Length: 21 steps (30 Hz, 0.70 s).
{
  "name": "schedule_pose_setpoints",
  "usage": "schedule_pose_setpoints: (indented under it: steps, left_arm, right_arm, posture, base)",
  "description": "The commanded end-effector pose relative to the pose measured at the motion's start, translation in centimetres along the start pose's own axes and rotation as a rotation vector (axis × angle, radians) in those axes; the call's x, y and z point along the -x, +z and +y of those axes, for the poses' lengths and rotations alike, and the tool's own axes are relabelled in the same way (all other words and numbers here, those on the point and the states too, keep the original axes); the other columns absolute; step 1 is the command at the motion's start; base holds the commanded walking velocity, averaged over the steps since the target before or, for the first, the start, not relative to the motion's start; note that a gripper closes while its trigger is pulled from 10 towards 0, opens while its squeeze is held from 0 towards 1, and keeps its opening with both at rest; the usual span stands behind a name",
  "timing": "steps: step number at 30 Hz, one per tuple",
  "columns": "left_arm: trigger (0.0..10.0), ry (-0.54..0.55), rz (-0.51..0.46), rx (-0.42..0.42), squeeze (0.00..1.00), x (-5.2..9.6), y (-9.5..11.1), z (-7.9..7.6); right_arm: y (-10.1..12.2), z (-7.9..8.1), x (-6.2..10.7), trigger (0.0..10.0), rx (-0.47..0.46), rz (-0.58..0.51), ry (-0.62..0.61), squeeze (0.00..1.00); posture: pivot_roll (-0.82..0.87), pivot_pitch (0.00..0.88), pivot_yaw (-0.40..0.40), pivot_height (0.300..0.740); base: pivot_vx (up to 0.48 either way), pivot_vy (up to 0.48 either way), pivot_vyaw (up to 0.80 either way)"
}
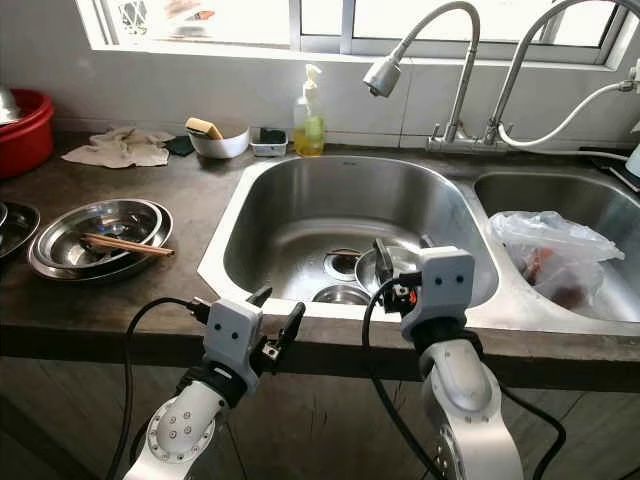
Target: Kitchen organization
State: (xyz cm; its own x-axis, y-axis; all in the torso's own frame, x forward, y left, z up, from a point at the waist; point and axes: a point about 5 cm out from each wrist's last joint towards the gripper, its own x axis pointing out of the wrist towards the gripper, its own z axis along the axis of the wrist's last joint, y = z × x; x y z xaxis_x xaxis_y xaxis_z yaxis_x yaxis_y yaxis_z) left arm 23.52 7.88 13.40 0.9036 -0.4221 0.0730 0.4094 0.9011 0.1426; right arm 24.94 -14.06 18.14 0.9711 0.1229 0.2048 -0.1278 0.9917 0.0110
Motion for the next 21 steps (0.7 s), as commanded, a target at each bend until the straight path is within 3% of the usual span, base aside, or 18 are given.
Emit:
schedule_pose_setpoints:
  steps: [1, 14, 21]
  left_arm:
    - [10.0, -0.004, -0.019, -0.001, 0.00, -0.05, 0.26, 0.05]
    - [10.0, -0.005, -0.022, -0.019, 0.00, -0.24, 0.16, 0.32]
    - [10.0, -0.005, -0.018, -0.017, 0.00, -0.17, 0.07, 0.20]
  right_arm:
    - [0.63, 0.16, 0.23, 10.0, -0.005, -0.033, -0.005, 0.00]
    - [0.83, 0.51, -0.06, 10.0, -0.027, -0.041, -0.007, 0.00]
    - [0.73, 0.73, -0.28, 10.0, -0.034, -0.036, -0.006, 0.00]
  posture:
    - [0.00, 0.000, -0.045, 0.740]
    - [0.00, 0.000, -0.039, 0.740]
    - [0.00, 0.000, -0.043, 0.740]
  base:
    - [0.000, 0.000, 0.00]
    - [-0.018, 0.000, 0.00]
    - [-0.261, 0.000, 0.00]
